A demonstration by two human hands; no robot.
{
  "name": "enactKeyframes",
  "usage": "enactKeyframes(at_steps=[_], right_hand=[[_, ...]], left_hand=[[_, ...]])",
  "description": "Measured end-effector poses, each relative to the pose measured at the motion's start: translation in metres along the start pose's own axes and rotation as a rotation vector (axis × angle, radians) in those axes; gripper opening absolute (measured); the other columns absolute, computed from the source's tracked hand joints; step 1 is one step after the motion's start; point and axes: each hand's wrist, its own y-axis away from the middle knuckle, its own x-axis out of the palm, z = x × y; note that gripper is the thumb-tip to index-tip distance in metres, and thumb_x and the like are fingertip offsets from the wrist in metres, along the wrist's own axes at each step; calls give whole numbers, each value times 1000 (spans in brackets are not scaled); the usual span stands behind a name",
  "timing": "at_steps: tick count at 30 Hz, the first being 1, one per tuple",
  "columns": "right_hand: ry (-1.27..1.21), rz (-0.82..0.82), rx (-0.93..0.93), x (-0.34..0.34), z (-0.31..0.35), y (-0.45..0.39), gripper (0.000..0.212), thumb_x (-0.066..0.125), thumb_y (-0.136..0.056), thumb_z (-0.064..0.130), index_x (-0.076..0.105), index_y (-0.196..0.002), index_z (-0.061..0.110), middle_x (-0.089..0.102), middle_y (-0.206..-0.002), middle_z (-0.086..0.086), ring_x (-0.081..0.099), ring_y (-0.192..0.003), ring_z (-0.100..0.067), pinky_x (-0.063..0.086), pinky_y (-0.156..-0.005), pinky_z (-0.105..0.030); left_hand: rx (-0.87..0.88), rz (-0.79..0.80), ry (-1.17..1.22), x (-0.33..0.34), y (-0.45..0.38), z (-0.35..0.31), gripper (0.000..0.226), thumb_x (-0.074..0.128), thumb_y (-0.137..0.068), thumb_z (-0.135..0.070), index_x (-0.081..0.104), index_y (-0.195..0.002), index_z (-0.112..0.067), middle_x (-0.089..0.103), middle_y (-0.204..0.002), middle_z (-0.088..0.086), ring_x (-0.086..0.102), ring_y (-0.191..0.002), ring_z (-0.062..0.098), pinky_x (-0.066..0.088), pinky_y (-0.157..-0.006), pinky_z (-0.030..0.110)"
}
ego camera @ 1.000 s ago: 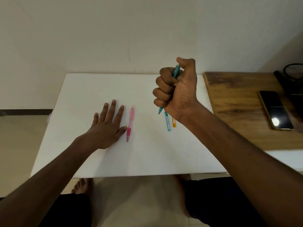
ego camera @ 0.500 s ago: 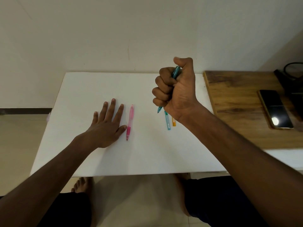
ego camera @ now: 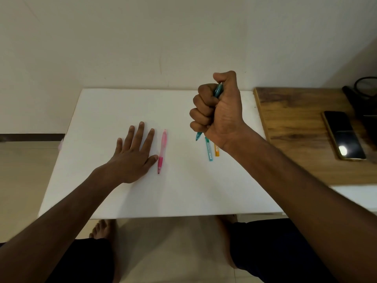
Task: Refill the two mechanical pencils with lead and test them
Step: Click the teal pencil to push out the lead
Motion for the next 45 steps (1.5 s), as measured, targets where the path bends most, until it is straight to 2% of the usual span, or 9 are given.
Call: enactKeyframes(at_steps=[4,8,11,15,18,29,39,42,45], right_hand=[[-13,18,41,-1,0,0,63,33,-102,61,17,-54,23,13,-48,5,10,-42,-11,11,-49,-22],[-5,-10,-8,0,1,0,54,26,-103,46,17,-54,24,15,-47,7,10,-41,-11,14,-49,-19],[-25,-22,-6,-1,1,1,60,31,-103,57,17,-56,23,13,-49,5,9,-43,-12,11,-49,-22],[-2,-51,-13,-1,1,0,53,28,-103,46,16,-56,24,12,-50,5,7,-43,-12,11,-51,-21],[-23,-23,-2,-1,1,0,57,31,-103,53,16,-56,24,11,-50,5,8,-43,-12,11,-50,-21],[-54,-50,-45,0,5,3,53,28,-104,45,16,-57,23,11,-51,4,8,-43,-11,14,-48,-18],[-155,11,-14,1,5,5,57,30,-102,56,18,-56,24,14,-50,6,11,-42,-10,15,-47,-19],[-151,1,-32,0,6,4,52,27,-102,49,18,-57,25,14,-49,7,11,-41,-9,15,-48,-18],[-202,49,-15,-1,6,6,57,28,-101,59,20,-57,25,15,-49,7,11,-42,-10,15,-47,-18]], left_hand=[[2,-9,-2,1,0,1,82,23,-108,-59,-29,-163,-27,-44,-167,3,-32,-158,33,-1,-129,60],[2,-2,2,2,-2,2,82,23,-108,-60,-30,-162,-28,-45,-166,2,-33,-157,32,-1,-129,60],[1,-4,-1,2,-1,1,82,23,-108,-59,-30,-162,-28,-45,-166,2,-33,-157,32,-2,-129,60],[1,4,6,1,-1,0,82,23,-108,-59,-30,-162,-28,-46,-166,2,-34,-157,31,-2,-129,60],[-1,-5,1,0,0,0,82,24,-109,-58,-29,-163,-27,-44,-167,3,-32,-158,32,-1,-129,60],[-3,-1,-6,-1,0,-2,82,23,-108,-58,-29,-163,-27,-43,-167,3,-31,-158,33,0,-129,60],[-10,6,-12,-1,1,-2,82,24,-109,-58,-29,-163,-27,-44,-167,3,-32,-158,32,-1,-130,60],[-3,6,-12,-1,0,-2,82,24,-109,-58,-29,-163,-27,-43,-167,3,-32,-158,32,-2,-129,60],[-4,2,12,0,1,-1,82,24,-108,-58,-29,-163,-28,-43,-167,2,-32,-158,32,-1,-129,60]])
